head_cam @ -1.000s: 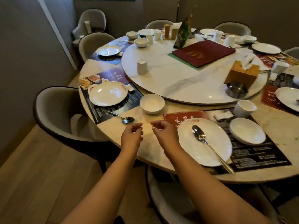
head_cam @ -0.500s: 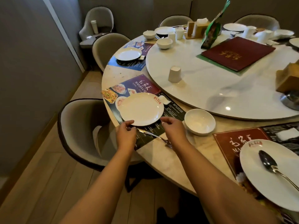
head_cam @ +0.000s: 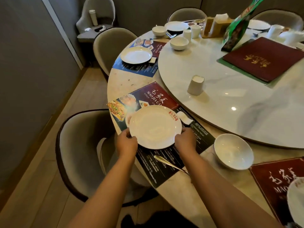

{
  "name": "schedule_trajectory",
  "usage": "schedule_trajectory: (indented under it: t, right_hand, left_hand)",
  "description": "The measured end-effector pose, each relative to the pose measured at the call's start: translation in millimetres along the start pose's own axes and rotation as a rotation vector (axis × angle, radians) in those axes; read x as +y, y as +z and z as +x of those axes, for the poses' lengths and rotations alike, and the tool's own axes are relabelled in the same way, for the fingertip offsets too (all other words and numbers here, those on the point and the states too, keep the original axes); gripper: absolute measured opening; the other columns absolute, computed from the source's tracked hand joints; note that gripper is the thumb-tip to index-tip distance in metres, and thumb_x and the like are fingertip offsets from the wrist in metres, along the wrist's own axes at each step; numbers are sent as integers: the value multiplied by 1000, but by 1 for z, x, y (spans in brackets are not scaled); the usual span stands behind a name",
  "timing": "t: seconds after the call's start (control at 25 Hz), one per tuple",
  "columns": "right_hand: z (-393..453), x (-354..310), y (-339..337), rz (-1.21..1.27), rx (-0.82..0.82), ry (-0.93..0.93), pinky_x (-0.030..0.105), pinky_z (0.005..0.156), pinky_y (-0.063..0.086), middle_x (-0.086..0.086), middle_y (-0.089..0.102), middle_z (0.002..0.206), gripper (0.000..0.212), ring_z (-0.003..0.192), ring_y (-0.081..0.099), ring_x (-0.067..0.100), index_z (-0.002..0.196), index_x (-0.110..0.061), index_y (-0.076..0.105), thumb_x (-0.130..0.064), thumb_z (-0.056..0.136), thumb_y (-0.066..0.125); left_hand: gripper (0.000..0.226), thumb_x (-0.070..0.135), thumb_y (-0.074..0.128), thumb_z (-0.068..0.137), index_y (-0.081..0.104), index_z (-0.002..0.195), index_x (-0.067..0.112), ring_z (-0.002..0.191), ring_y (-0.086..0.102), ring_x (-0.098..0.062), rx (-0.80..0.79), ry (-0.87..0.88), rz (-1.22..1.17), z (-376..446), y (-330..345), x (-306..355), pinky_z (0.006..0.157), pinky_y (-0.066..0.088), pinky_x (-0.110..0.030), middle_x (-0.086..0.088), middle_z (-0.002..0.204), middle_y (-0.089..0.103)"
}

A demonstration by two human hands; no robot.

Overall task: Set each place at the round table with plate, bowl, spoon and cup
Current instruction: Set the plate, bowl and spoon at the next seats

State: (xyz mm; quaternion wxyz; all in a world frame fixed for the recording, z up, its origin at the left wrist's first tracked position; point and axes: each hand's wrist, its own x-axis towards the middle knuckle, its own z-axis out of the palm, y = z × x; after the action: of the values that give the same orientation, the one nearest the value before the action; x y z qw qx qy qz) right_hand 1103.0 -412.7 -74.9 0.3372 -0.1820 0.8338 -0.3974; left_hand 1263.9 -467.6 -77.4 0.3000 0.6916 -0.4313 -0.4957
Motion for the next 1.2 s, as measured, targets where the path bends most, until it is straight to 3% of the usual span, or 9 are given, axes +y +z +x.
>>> schedule_trajectory:
  t: [0.12, 0.24, 0.48, 0.68, 0.8, 0.88, 0.96, 1.08, 1.2]
  right_hand:
    - [10, -25, 24, 62, -9, 6, 34, 72, 53, 14, 68, 111, 34, 99, 66, 32, 113, -5, 62, 9, 87, 46]
    - [23, -50, 47, 82, 7, -6, 32, 72, 51, 10, 66, 105, 31, 98, 63, 29, 110, -7, 62, 8, 87, 48]
    - [44, -68, 88, 86, 67, 11, 37, 76, 57, 13, 65, 113, 30, 98, 63, 28, 112, -5, 59, 8, 87, 48]
    - [47, -69, 100, 95, 143, 12, 29, 72, 54, 13, 65, 115, 31, 91, 59, 20, 116, -6, 59, 7, 90, 48]
    - [44, -69, 99, 101, 133, 1, 38, 76, 58, 13, 67, 113, 29, 94, 64, 25, 115, -7, 61, 2, 90, 50]
    - [40, -71, 91, 95, 124, -23, 45, 82, 58, 8, 67, 107, 26, 95, 66, 27, 114, -8, 62, -3, 91, 53]
    - [39, -72, 79, 109, 154, -60, 40, 81, 57, 4, 66, 105, 26, 96, 65, 23, 116, -12, 63, -7, 91, 56]
    - [49, -75, 55, 97, 240, -173, 22, 67, 50, 0, 65, 107, 23, 94, 62, 15, 110, -19, 66, -12, 89, 60]
    - [79, -81, 26, -22, 360, -311, 26, 76, 46, 3, 61, 111, 22, 108, 54, 22, 105, -24, 67, -17, 85, 65]
  left_hand:
    - [48, 3, 55, 90, 53, 135, 17, 113, 58, -28, 3, 6, 21, 36, -11, 20, 94, 52, -46, -9, 130, 59]
    - [49, 3, 56, 89, 52, 136, 18, 111, 59, -29, -18, 17, 55, 76, -19, 34, 93, 53, -46, -10, 130, 59]
    - [47, 5, 58, 88, 53, 133, 18, 110, 60, -26, -78, 59, 115, 135, -30, 42, 93, 53, -47, -8, 131, 57]
    - [48, 7, 57, 90, 51, 136, 19, 114, 58, -25, -152, 111, 155, 147, -35, 38, 94, 53, -46, -8, 134, 55]
    - [51, 9, 55, 90, 48, 139, 21, 114, 57, -26, -156, 176, 196, 142, -36, 39, 95, 52, -46, -8, 139, 47]
    - [49, 9, 56, 91, 48, 138, 19, 125, 48, -26, -82, 250, 222, 133, -34, 44, 104, 46, -46, -7, 145, 37]
    - [41, 8, 55, 90, 56, 130, 20, 126, 44, -20, -75, 366, 194, 121, -24, 53, 106, 42, -40, -5, 140, 39]
    - [31, 8, 53, 89, 65, 111, 26, 107, 54, -11, -242, 461, 123, 104, 8, 73, 91, 43, -28, 1, 123, 56]
    - [25, 10, 53, 91, 67, 105, 25, 104, 61, -15, -409, 367, 40, 93, 54, 96, 92, 48, -33, 5, 110, 67]
